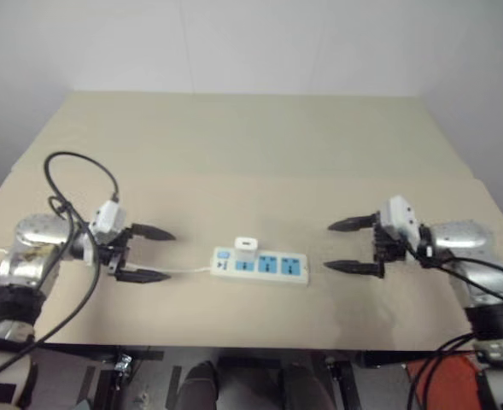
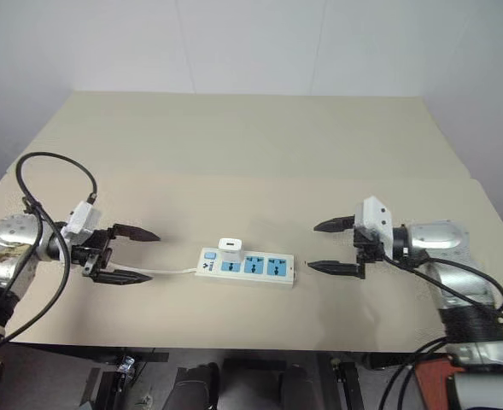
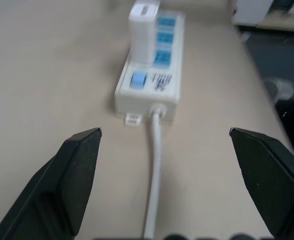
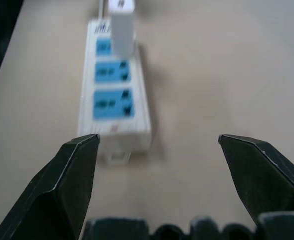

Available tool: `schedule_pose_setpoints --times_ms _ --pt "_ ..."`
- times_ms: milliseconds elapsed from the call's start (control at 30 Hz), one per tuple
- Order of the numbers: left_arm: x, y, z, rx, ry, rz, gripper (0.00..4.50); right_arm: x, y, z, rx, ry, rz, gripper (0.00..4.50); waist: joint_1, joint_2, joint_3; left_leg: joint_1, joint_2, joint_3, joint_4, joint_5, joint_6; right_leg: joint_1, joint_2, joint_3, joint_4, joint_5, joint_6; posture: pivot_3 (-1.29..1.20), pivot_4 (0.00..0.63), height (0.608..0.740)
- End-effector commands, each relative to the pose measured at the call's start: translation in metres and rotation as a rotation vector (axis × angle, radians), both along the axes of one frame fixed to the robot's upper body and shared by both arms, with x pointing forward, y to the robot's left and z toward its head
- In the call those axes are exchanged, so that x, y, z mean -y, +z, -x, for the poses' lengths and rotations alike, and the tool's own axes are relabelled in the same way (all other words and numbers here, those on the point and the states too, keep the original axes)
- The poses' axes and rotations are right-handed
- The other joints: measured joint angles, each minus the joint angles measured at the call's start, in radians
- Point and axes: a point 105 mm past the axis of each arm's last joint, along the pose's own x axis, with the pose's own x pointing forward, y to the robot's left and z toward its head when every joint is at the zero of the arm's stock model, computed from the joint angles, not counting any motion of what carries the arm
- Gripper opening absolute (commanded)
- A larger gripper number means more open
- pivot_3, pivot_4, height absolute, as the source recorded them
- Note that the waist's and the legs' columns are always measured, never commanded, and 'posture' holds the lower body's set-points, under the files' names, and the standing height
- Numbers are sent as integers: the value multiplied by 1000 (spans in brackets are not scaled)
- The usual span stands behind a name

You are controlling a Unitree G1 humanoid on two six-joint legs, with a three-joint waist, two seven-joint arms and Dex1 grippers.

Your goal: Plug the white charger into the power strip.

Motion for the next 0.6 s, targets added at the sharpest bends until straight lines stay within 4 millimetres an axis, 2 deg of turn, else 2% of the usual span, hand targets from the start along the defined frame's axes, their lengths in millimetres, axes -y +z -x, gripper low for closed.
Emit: schedule_pose_setpoints --times_ms 33,200,367,600 --pt "-5 13 -1 69 12 14 4486 7 11 8 26 -2 86 4500 -1 0 0 0 0 0 0 0 0 0 0 0 0 0 0 0 150 740" --pt "1 9 2 69 0 33 4486 23 5 12 25 -49 210 4500 -2 0 0 1 0 0 0 0 0 0 0 0 1 0 0 0 150 740" --pt "7 8 0 59 -16 52 4486 30 7 15 49 -94 235 4500 -3 0 0 0 0 0 0 0 0 0 0 0 1 0 0 0 150 740" --pt "7 11 -3 68 -11 48 4486 27 9 24 53 -85 217 4500 -4 0 0 1 0 0 1 0 0 0 0 0 2 0 0 0 150 740"
